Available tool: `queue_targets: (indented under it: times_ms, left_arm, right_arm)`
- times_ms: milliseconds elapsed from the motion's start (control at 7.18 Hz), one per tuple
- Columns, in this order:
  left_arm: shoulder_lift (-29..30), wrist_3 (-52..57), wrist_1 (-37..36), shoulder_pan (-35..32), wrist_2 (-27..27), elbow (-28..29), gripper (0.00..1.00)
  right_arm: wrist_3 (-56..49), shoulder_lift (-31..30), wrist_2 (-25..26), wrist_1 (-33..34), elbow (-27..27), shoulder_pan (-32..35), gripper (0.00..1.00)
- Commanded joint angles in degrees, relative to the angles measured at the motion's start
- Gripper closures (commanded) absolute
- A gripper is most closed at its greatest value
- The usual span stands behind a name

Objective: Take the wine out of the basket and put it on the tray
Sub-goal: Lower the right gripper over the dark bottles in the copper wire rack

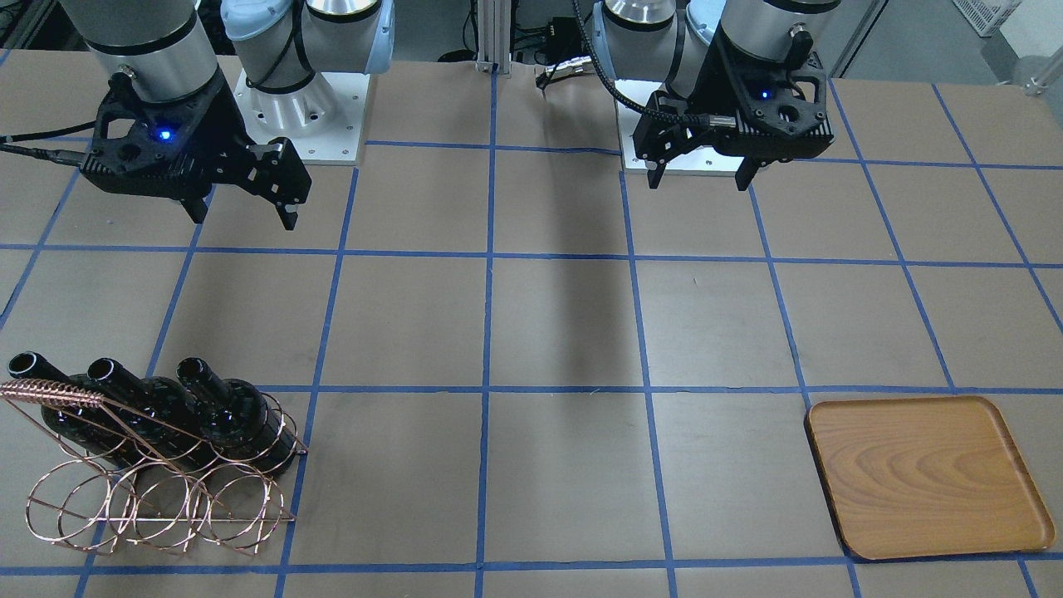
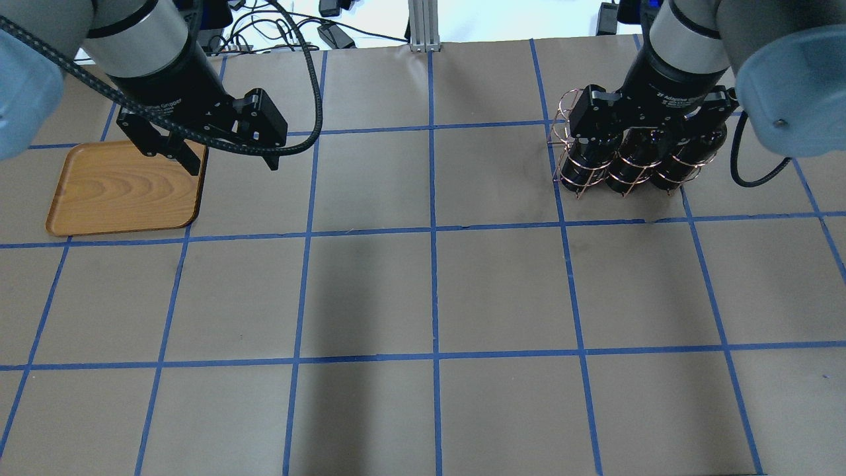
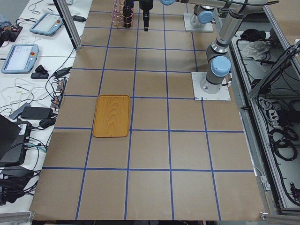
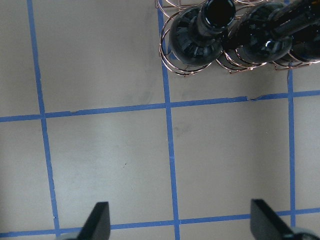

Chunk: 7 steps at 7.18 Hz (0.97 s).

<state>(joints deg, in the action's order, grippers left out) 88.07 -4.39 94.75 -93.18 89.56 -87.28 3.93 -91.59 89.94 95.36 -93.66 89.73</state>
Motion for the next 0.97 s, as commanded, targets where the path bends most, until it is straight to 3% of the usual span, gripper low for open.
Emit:
queue_targets:
  times_ms: [0,835]
  left_arm:
    - [0.00,0.00,0.00,0.02,0.00,-0.09,0.00]
    - [0.00,0.00,0.00,0.02,0.00,0.00,0.00]
  right_arm:
    - [0.03,0.01,-0.11,0.26,0.32,0.00,0.00]
    - [0.03,-0.52,-0.81,1.06,0.68,-0.70,0.00]
